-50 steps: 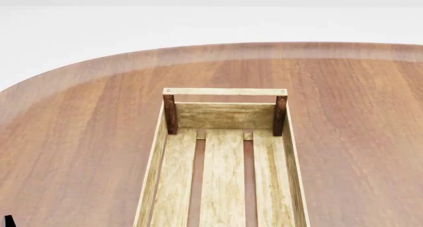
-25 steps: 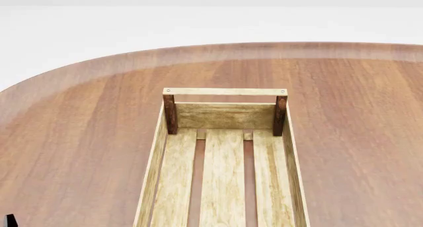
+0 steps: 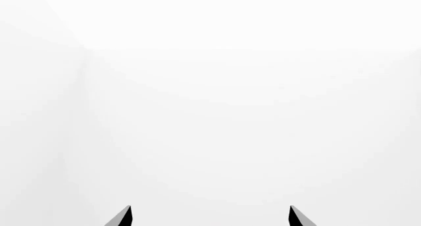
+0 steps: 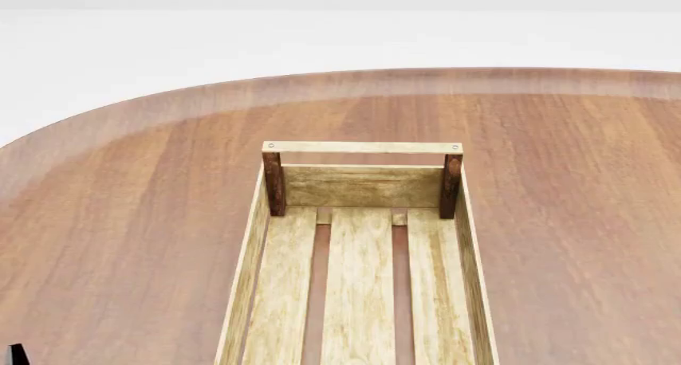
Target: Pick up the cream cheese and put it in the tray.
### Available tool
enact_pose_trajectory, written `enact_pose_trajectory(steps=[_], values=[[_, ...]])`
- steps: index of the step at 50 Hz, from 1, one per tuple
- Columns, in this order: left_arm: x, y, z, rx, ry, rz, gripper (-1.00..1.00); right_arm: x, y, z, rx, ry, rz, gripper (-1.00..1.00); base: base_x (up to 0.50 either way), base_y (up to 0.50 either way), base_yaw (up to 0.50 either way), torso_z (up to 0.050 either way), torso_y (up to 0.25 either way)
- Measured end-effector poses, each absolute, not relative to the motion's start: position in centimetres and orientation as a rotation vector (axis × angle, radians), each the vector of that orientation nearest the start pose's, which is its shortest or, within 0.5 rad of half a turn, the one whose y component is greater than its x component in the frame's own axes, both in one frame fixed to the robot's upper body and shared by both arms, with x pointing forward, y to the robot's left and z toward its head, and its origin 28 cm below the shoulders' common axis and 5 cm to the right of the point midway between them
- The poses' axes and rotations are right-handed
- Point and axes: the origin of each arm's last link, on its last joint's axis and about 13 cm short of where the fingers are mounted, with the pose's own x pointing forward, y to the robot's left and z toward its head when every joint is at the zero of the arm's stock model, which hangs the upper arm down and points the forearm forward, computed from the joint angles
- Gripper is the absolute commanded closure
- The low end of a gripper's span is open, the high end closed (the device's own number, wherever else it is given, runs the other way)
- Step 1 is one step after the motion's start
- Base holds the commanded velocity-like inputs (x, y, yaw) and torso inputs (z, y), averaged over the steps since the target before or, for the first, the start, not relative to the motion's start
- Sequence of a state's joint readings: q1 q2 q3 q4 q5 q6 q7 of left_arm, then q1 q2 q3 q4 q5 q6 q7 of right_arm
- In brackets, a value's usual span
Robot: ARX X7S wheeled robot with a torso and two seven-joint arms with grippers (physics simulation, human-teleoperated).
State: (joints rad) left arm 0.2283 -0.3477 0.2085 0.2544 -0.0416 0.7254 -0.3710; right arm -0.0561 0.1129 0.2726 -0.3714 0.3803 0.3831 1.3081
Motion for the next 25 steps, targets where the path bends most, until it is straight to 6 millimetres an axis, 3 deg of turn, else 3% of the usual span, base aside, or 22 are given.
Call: enact_pose_trajectory(steps=[25], values=[[15.1, 22.4, 7.1, 0.001, -0.712, 0.0, -1.0, 19.4, -16.6, 5.2, 0.147, 0.232, -1.471, -1.0, 0.0, 0.0, 0.0, 0.0, 0.0]])
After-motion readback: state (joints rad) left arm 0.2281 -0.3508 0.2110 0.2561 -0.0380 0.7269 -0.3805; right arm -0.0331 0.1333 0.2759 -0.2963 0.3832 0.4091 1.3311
